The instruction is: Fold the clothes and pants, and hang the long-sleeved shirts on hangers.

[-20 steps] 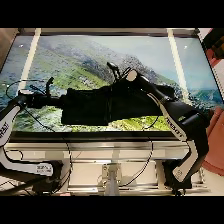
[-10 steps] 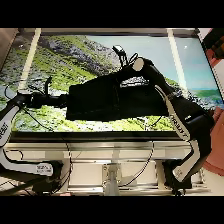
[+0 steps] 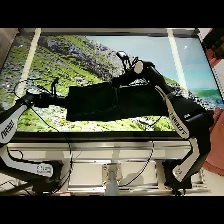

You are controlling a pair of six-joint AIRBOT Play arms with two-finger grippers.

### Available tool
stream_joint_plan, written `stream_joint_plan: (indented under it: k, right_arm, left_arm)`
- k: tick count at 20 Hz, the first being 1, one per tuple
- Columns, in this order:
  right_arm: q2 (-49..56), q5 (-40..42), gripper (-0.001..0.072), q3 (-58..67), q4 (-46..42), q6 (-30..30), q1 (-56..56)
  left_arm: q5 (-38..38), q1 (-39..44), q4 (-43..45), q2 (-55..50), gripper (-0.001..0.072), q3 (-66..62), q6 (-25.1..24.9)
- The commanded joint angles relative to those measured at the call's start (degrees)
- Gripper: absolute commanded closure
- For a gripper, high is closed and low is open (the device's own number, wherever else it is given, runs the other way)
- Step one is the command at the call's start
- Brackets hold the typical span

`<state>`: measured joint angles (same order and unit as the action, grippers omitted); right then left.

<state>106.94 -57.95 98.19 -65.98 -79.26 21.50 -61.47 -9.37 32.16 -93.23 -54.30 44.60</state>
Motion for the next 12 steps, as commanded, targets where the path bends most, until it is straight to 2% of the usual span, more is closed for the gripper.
stream_joint_plan:
  k: [1,2,3,4,8,10,12]
  right_arm:
    - [0.0,-7.15,0.0521,0.0,-0.96,-0.81,-2.23]
    - [0.04,-8.83,0.0589,-0.2,-0.94,-0.81,-2.51]
    - [0.07,-9.27,0.0663,-0.87,-0.57,-0.81,-2.43]
    - [0.35,-9.25,0.0668,-1.46,-0.33,-0.83,-2.08]
    - [1.38,-6.56,0.0669,-4.48,2.97,-0.83,1.66]
    - [2.25,-3.39,0.0669,-5.57,4.61,-0.9,4.72]
    - [3.15,3.48,0.0669,-5.7,5.62,-3.87,8.41]
  left_arm:
    - [0.2,1.77,-0.59,-1.05,0.0635,-0.02,2.12]
    - [-1.14,1.46,-2.27,-0.83,0.0679,-0.31,2.1]
    - [-2.75,1.09,-3.48,-0.63,0.0679,-1.03,2.12]
    - [-4.72,0.66,-4.39,-0.33,0.0679,-2.12,2.21]
    - [-11.34,-0.11,-4.33,2.32,0.068,-7.78,7.96]
    - [-14.84,-0.35,-4.17,4.66,0.068,-10.93,11.1]
    - [-19.12,-1.05,-4.11,7.3,0.068,-14.34,13.94]
